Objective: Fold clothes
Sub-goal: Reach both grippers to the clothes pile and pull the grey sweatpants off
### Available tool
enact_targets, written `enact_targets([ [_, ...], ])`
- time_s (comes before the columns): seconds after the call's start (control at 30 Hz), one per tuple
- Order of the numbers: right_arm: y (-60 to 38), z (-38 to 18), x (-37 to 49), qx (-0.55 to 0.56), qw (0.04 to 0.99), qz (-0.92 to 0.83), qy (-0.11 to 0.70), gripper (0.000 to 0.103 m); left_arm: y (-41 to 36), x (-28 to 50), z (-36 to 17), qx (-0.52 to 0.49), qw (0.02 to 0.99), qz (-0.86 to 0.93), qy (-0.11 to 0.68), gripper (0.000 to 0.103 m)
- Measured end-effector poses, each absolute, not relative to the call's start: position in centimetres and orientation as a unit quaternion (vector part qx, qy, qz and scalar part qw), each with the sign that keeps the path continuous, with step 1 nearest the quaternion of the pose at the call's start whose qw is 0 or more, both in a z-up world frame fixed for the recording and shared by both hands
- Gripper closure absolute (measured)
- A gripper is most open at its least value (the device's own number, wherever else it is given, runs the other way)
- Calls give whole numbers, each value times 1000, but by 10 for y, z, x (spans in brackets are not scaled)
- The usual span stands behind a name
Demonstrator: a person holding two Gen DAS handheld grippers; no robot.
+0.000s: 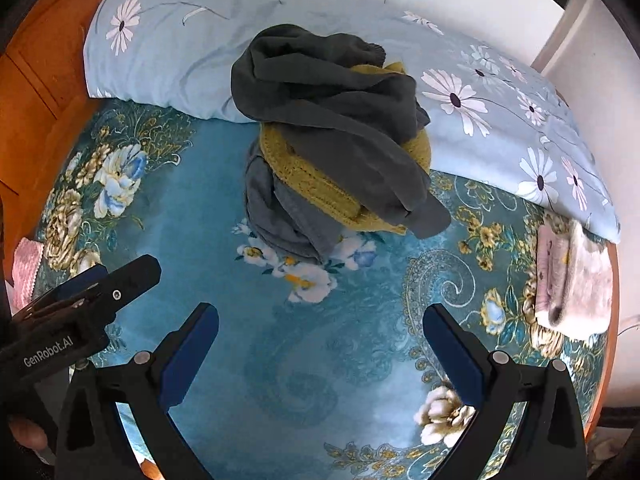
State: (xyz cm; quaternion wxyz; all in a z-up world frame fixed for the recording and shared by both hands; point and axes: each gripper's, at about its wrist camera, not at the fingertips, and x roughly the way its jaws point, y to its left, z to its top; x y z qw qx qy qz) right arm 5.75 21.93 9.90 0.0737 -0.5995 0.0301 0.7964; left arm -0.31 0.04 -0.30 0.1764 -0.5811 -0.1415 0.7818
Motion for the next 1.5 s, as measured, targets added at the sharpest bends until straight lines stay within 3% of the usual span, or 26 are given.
enact_targets([
  [0.63,245,23,-4,-647,57,761,15,1,52,-96,-59,-628,160,752,-125,0],
  [0.97,290,14,6,-650,77,755,37,1,105,-240,-20,-569,153,805,-71,0],
  [1.07,309,16,28,-654,91,749,59,1,136,-274,-3,-544,164,823,-26,0],
  [1.27,351,23,87,-659,153,727,117,1,211,-272,-5,-481,213,825,208,0],
  [1.33,360,25,107,-658,175,721,130,1,226,-269,-5,-466,209,818,266,9],
  [1.37,364,26,117,-658,185,716,140,1,225,-270,-4,-471,204,816,266,27],
  [1.4,367,28,126,-658,191,713,145,1,224,-272,-1,-479,198,814,260,53],
  [1.43,369,31,135,-657,197,712,150,1,222,-273,1,-488,191,813,255,68],
  [1.47,370,33,142,-655,199,712,155,1,221,-275,3,-496,185,811,250,95],
  [1.5,371,36,148,-653,202,713,156,1,217,-278,7,-502,179,813,233,98],
])
